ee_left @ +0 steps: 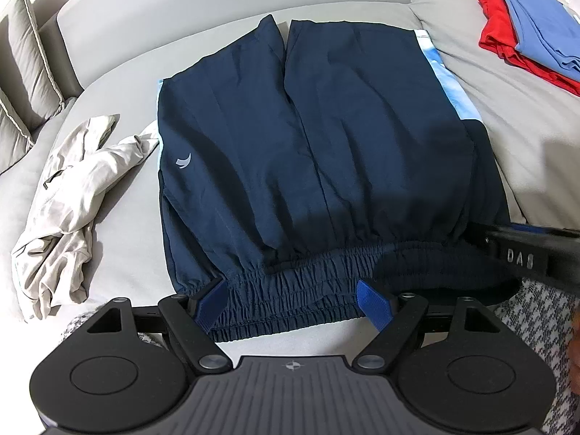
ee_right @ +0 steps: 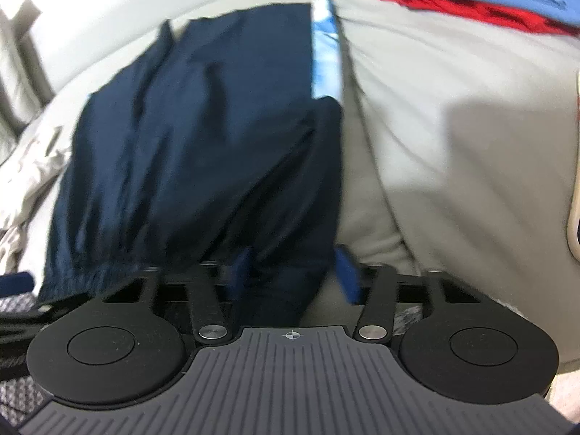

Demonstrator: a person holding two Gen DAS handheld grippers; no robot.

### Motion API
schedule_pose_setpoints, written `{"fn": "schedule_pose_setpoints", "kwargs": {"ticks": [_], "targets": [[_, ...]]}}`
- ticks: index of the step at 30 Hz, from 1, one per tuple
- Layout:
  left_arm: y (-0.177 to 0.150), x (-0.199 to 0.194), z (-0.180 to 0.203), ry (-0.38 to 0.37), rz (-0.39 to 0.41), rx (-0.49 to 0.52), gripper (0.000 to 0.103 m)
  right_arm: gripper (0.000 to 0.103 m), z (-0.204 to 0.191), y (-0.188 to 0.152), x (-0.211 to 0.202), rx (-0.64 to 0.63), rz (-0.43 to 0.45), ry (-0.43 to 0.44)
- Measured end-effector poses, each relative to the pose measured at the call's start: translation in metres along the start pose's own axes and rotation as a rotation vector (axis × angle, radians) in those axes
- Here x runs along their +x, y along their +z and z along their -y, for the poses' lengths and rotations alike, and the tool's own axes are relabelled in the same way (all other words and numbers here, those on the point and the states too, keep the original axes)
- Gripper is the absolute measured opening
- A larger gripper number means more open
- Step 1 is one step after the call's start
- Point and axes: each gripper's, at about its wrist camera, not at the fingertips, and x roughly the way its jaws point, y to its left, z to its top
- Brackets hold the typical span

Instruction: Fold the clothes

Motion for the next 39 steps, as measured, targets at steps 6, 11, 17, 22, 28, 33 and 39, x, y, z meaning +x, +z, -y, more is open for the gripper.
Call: {"fn": "schedule_pose_setpoints", "kwargs": {"ticks": [6,11,17,22,28,33,39], "targets": [[-0.004,-0.006,-0.006,-0.002,0.008,-0.014,0.08,0.003,0.009,0.002,-0.001,0.066,0.008,0.043],[-0.008,-0.012,-0.016,0.002,0.022,-0.034,0.08,0.002,0.004,0.001,-0.009,0.069,0.031,0.019],[-0.016,-0.016,-0.037,0.012,0.025,-0.073,0.08,0.001,-0.02,0.0,-0.019,-0.009,0.062,-0.065],[-0.023,-0.016,-0.066,0.048,0.016,-0.136,0.08,0.001,-0.05,0.006,-0.034,-0.113,0.102,-0.162],[-0.029,-0.018,-0.115,0.056,0.042,-0.241,0.08,0.001,-0.098,0.015,-0.043,-0.272,0.15,-0.224],[-0.036,-0.019,-0.155,0.037,0.072,-0.33,0.08,0.001,-0.159,0.023,-0.045,-0.427,0.182,-0.245],[-0.044,-0.014,-0.198,0.007,0.076,-0.424,0.08,0.001,-0.235,0.016,-0.033,-0.598,0.183,-0.232]]}}
